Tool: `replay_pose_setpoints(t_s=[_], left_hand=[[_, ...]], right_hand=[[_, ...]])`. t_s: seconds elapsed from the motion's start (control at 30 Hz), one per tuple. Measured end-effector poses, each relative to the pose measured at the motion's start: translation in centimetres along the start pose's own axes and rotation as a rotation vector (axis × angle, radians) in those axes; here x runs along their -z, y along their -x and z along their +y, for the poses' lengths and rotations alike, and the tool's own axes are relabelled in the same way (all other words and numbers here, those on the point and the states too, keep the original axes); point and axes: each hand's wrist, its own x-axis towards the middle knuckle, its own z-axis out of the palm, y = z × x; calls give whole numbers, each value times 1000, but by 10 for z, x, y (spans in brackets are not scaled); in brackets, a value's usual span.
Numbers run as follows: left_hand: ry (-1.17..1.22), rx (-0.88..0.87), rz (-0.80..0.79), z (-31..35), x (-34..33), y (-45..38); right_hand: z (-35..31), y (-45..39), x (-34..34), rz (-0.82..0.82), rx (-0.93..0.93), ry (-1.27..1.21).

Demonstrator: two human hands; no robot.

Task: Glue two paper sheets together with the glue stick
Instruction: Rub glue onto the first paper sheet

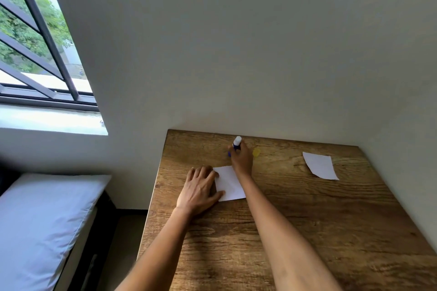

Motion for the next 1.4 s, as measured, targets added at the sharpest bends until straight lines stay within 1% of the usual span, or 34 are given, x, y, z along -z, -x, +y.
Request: replay_pose_setpoints(t_s=[0.1,0.2,0.3,0.37,0.43,0.5,0.57,0.67,0.83,1.0,1.13,1.23,1.4], left_hand=[[18,6,14,1,1,1],[25,10,32,1,1,2],[25,11,47,1,1,3],[22,15,38,1,3,3],[18,21,14,2,5,4],[13,27,0,2,6,5],[14,33,-2,2,7,5],[4,36,3,2,7,4],[-5,41,12,1,5,5],[6,33,41,1,4,5],[36,36,50,1,4,5],[28,44,35,0,3,4],[21,43,38,-1,-1,4]], right_hand=[[1,12,12,-31,19,-68],[5,22,28,-36,27,13],[13,28,38,-73,-36,44],[15,32,43,-114,-64,-12],[13,36,45,-141,-65,-147],[8,40,44,-133,-62,-287],[4,40,41,-110,-74,-323],[2,37,35,-113,-71,-259],[-3,35,30,-130,19,-106],[-8,31,25,-218,83,93],[-11,28,22,-248,155,211],[-13,27,19,-273,200,258],[-15,27,14,-311,220,301]])
